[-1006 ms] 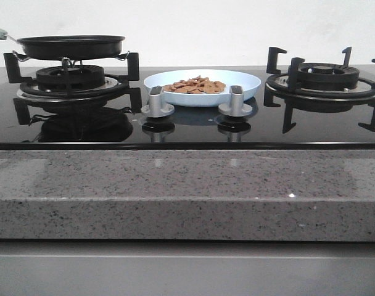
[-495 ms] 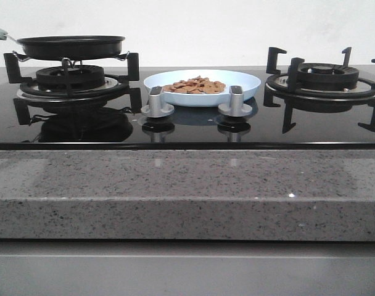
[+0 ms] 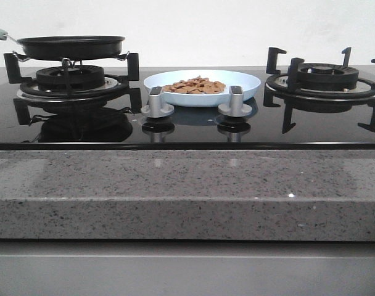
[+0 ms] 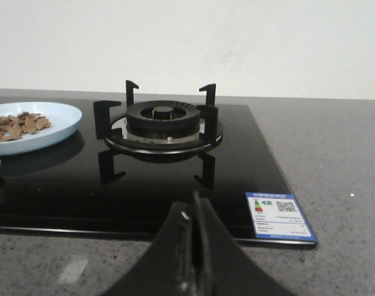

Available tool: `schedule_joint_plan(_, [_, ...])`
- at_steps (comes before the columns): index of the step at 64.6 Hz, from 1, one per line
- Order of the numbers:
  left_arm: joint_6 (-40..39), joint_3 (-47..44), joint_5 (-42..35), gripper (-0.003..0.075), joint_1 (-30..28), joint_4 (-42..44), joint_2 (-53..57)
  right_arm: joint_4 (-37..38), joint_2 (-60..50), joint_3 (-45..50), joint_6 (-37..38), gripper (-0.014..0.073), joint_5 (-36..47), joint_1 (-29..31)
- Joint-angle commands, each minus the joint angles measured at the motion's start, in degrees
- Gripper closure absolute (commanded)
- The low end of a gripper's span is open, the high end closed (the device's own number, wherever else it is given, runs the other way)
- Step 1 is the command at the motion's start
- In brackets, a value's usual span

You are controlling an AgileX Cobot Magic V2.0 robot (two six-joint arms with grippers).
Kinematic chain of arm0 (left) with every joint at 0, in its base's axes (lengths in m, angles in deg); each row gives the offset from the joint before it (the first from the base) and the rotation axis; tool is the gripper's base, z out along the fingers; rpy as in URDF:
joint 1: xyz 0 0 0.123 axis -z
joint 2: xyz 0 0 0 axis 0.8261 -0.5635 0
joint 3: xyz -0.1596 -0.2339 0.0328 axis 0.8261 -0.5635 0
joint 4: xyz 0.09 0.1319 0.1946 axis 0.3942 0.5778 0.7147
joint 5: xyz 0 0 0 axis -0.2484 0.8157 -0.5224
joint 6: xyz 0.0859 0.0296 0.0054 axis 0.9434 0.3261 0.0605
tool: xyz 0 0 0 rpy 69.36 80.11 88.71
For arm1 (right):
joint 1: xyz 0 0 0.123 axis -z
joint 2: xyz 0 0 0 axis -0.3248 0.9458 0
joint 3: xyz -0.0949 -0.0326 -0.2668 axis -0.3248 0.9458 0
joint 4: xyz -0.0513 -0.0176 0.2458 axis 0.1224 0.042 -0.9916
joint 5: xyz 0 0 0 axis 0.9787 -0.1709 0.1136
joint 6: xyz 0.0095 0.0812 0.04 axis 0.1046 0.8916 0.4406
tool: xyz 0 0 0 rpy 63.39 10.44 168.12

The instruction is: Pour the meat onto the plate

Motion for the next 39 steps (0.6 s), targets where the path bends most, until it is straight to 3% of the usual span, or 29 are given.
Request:
schedule_joint_plan(1, [0.0,-0.4,-4.5,0.0741,0.4,-0.5,1.0,1.2,-1.0,-0.3,0.5,0.0662,6.5,0.5])
schedule_joint_plan(39, [0.0,-0.4,-4.5,0.0741,0.4,-0.5,1.0,1.7,-1.0,-0.3,0.5,0.0662,6.6,0.5])
